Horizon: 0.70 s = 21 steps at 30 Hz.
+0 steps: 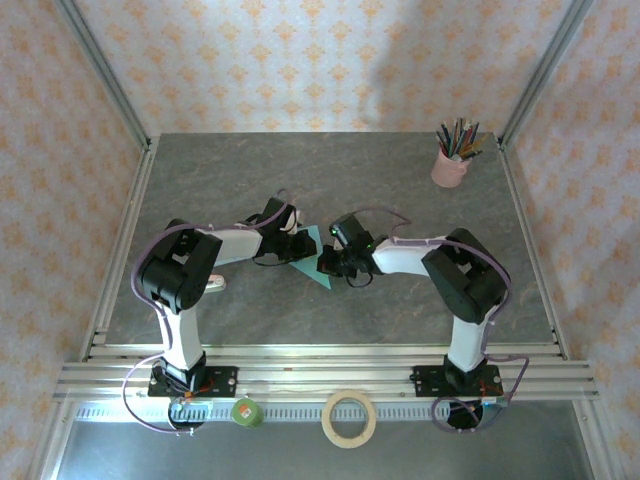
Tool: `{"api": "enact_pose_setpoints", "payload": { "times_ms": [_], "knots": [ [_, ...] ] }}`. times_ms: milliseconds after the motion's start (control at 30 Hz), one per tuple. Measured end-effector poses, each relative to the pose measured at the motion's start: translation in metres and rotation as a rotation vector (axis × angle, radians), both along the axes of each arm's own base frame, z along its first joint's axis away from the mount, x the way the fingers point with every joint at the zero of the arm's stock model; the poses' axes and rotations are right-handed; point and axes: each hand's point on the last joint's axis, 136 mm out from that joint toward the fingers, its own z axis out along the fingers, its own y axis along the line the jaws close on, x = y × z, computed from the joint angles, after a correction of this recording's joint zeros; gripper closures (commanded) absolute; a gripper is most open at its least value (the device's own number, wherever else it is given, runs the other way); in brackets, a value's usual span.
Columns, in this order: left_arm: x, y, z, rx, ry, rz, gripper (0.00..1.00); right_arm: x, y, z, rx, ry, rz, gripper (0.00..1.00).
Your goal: Fold a paper plane with a square sheet of paper (pick it up from the middle)
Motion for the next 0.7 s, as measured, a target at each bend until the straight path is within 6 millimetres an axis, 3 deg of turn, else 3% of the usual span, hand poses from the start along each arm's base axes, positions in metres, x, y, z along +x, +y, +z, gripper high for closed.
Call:
{"api": "enact_pose_setpoints", "payload": {
  "times_ms": [433,700],
  "knots": [
    [-0.01,0.005,0.022,-0.013,-0.057,-0.011,0.91,0.001,-0.003,-0.003,-0.029,-0.01,-0.001,1.0],
    [-0.018,-0.005,0.017,0.0,-0.063,-0.062,0.92,0.001,-0.003,-0.002,-0.03,-0.013,0.003,1.0]
  ]
}}
